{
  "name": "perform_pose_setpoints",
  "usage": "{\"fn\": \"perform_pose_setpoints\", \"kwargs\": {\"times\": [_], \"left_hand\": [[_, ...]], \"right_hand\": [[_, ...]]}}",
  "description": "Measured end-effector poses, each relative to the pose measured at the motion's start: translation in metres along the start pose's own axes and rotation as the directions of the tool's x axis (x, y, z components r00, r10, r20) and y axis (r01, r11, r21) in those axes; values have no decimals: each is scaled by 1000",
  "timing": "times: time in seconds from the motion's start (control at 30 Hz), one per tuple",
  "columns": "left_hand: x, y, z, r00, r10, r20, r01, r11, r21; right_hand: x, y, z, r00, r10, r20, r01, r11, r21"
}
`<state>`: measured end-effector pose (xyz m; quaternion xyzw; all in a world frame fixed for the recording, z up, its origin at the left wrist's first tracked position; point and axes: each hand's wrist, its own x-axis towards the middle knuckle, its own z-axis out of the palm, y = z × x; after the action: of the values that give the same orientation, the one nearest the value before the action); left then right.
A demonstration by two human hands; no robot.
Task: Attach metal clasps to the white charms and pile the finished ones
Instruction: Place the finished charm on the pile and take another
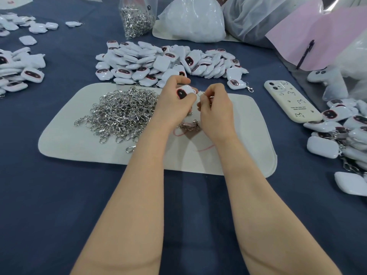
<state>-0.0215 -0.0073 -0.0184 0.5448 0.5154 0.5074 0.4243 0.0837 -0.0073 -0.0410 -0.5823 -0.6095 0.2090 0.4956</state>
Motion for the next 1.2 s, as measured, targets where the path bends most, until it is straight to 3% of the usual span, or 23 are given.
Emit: {"fn": "perform_pose_setpoints", "kwargs": {"times": [0.43,0.93,1.2], "left_hand": [[-1,-1,1,999,-37,23,37,999,-12],[4,-7,-7,997,-67,33,65,997,49],[4,-11,-8,998,-21,59,15,995,99]], "right_hand": [[0,0,0,999,0,44,1,1000,-17],[-2,-1,1,986,-107,124,124,982,-143],[-1,-1,-1,989,-58,137,77,987,-139]]}}
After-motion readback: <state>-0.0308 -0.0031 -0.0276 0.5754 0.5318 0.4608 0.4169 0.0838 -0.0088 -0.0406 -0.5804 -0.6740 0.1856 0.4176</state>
